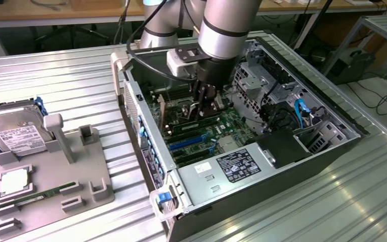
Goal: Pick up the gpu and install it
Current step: 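Insert the gpu into the slot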
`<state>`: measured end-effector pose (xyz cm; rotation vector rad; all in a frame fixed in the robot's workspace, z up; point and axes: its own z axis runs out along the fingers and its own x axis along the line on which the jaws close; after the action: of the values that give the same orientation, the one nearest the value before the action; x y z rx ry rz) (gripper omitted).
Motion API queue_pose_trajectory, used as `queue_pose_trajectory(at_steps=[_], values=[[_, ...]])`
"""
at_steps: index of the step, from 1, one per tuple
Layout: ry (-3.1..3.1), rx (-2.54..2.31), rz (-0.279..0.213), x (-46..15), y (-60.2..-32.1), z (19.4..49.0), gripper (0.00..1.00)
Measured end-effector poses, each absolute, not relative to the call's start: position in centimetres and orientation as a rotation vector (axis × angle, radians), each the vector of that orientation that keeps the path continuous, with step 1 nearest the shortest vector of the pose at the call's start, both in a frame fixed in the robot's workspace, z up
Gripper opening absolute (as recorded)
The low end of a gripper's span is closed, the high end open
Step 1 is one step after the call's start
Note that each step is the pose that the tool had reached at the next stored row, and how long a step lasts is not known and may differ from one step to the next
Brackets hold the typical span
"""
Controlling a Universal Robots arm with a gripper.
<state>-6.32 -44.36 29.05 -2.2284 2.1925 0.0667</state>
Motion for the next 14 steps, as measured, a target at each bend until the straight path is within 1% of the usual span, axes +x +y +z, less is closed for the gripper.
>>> queue_pose_trajectory(at_steps=[6,14], values=[[2.193,-2.228,0.067,-6.3,-45.3,28.8,0.28],[2.23,-2.191,0.065,-6.3,-45.6,28.2,0.28]])
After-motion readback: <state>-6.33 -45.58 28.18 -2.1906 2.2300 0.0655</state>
